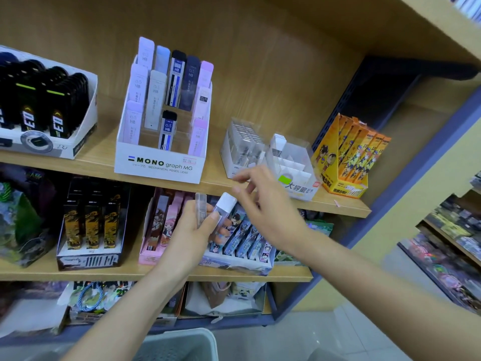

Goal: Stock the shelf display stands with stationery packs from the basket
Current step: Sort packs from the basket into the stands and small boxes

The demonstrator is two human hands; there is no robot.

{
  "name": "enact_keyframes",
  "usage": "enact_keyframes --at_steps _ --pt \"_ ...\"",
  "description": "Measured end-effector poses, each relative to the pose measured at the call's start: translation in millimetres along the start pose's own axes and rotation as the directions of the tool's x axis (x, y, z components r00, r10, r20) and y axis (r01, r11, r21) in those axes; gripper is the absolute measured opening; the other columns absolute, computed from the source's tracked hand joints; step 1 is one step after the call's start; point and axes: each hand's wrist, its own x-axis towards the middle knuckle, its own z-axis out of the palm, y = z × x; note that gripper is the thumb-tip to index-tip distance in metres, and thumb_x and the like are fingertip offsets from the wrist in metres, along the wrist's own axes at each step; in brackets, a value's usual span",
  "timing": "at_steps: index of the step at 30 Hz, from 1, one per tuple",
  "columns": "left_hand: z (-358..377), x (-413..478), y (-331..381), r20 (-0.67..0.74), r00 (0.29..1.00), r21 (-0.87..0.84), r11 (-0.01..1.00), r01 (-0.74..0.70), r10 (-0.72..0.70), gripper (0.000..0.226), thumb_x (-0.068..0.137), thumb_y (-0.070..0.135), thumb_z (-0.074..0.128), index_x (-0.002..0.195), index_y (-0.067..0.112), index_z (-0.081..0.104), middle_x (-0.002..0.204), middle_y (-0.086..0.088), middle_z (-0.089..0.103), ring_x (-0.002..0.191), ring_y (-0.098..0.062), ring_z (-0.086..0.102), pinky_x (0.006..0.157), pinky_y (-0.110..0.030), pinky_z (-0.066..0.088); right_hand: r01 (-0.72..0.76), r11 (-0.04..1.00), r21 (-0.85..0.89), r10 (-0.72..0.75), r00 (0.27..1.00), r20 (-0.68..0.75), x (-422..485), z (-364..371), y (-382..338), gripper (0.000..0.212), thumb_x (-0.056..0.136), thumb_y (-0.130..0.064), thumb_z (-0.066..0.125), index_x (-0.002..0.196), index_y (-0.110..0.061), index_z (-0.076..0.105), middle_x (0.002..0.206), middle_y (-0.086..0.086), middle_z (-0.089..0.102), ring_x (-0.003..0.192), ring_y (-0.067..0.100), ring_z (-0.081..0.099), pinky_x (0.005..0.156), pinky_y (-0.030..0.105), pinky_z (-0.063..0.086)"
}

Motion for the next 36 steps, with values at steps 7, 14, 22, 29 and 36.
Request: enact_keyframes --at_steps 7,14,22,29,36 --pt "-4.9 -6.5 13.3 0.053 0.998 -0.045 0.999 -0.021 0.024 0.019 0.102 0.018 0.036 0.109 0.005 0.048 0.096 -0.007 0.064 0.070 -0.010 0.064 0.060 -0.023 0.054 -0.206 0.930 0.303 0.175 0.976 0.126 -2.1 -2.7 -11.2 0.013 0.094 -0.019 0.056 0.107 -0.019 0.056 0.087 0.004 0.065 0.067 0.003 0.063 0.065 0.024 0.055" --pt "-10.0 -0.2 15.4 0.013 0.998 0.063 0.996 0.060 -0.060 0.015 0.102 0.022 0.036 0.097 0.009 0.042 0.072 -0.007 0.048 0.034 -0.002 0.027 0.033 -0.013 0.021 -0.072 0.945 0.318 0.197 0.903 -0.383 39.1 -64.1 11.5 0.006 0.097 -0.012 0.048 0.098 -0.018 0.049 0.087 -0.004 0.060 0.068 0.007 0.061 0.066 0.027 0.055" --pt "-7.5 0.5 16.7 -0.002 0.989 0.017 0.989 0.145 -0.145 0.018 0.102 0.020 0.037 0.086 0.012 0.033 0.073 -0.003 0.053 0.036 -0.007 0.028 0.033 -0.016 0.021 -0.201 0.976 -0.088 0.157 0.922 -0.354 67.9 -69.0 75.4 0.008 0.100 -0.019 0.040 0.101 -0.014 0.046 0.092 0.007 0.056 0.082 0.028 0.056 0.066 0.041 0.047" --pt "-7.3 -2.7 16.6 0.030 0.994 0.080 0.991 0.104 -0.107 0.017 0.101 0.021 0.041 0.088 0.010 0.041 0.072 0.006 0.059 0.040 -0.007 0.036 0.037 -0.015 0.028 -0.171 0.957 -0.234 0.118 0.968 -0.221 81.0 -62.0 84.7 0.009 0.098 -0.015 0.049 0.101 -0.010 0.055 0.094 0.005 0.056 0.081 0.019 0.051 0.068 0.033 0.041" --pt "-6.1 -1.4 17.6 0.050 0.994 0.082 0.993 0.089 -0.093 0.015 0.099 0.021 0.044 0.088 0.012 0.042 0.075 0.004 0.059 0.044 -0.009 0.036 0.038 -0.016 0.029 -0.163 0.943 -0.291 0.096 0.968 -0.232 88.2 -54.8 91.6 0.015 0.086 -0.011 0.067 0.100 -0.009 0.063 0.096 0.001 0.055 0.081 0.012 0.051 0.078 0.034 0.048"
